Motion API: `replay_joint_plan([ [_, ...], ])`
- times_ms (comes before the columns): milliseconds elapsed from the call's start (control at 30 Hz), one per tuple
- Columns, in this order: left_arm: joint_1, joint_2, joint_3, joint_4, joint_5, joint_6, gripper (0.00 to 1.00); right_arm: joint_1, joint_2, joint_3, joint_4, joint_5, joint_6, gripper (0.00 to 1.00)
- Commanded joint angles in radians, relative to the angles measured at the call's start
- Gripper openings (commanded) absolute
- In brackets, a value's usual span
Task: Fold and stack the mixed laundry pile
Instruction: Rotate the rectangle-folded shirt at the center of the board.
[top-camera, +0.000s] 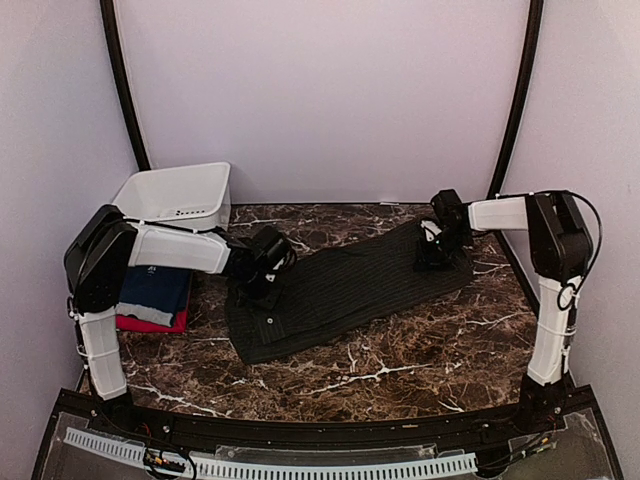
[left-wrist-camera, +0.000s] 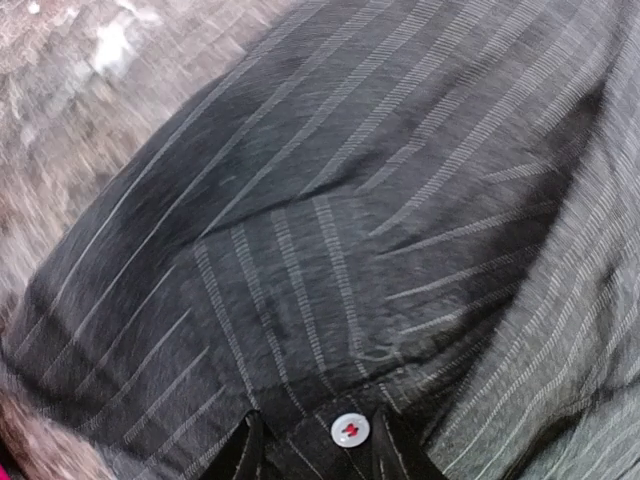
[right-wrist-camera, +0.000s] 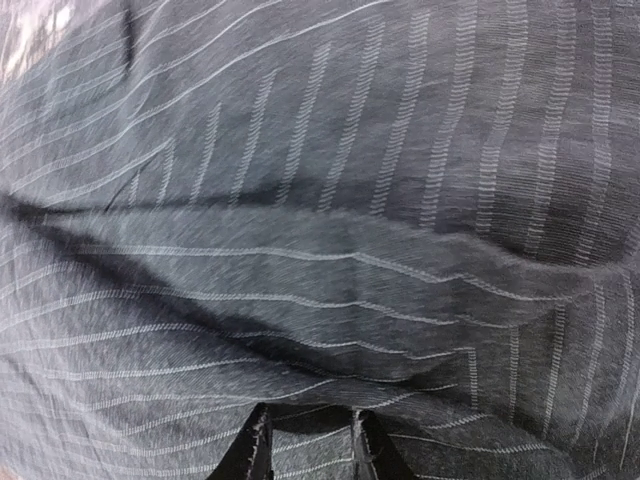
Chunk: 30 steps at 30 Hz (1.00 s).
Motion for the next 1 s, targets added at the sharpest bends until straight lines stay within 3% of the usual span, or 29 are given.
replay_joint_plan([
  [0, -0.113, -0.037, -0.148, -0.106, 0.074, -0.075, 0.34, 0.0, 0.128, 0.171, -0.099, 0.051, -0.071, 0.24],
  [200, -0.405, -0.062, -0.182, -0.111, 0.192, -0.216, 0.36, 0.074, 0.351, 0.59, -0.198, -0.006, -0.137, 0.22],
  [300, -0.456, -0.078, -0.118, -0.107, 0.243, -0.265, 0.39, 0.124, 0.42, 0.719, -0.212, -0.063, -0.135, 0.22],
  [400, -0.447, -0.119, -0.07, -0.088, 0.233, -0.266, 0.42, 0.163, 0.409, 0.743, -0.206, -0.069, -0.127, 0.25],
  [533, -0.367, -0.205, -0.015, -0.036, 0.235, -0.23, 0.44, 0.16, 0.211, 0.592, -0.087, -0.105, -0.088, 0.35],
  [700, -0.211, -0.258, -0.035, 0.122, 0.332, -0.228, 0.45, 0.152, 0.006, 0.394, -0.018, -0.164, -0.028, 0.4],
  [967, -0.161, -0.118, 0.051, 0.105, 0.301, -0.124, 0.45, 0.168, -0.118, 0.027, 0.054, -0.148, 0.031, 0.41],
])
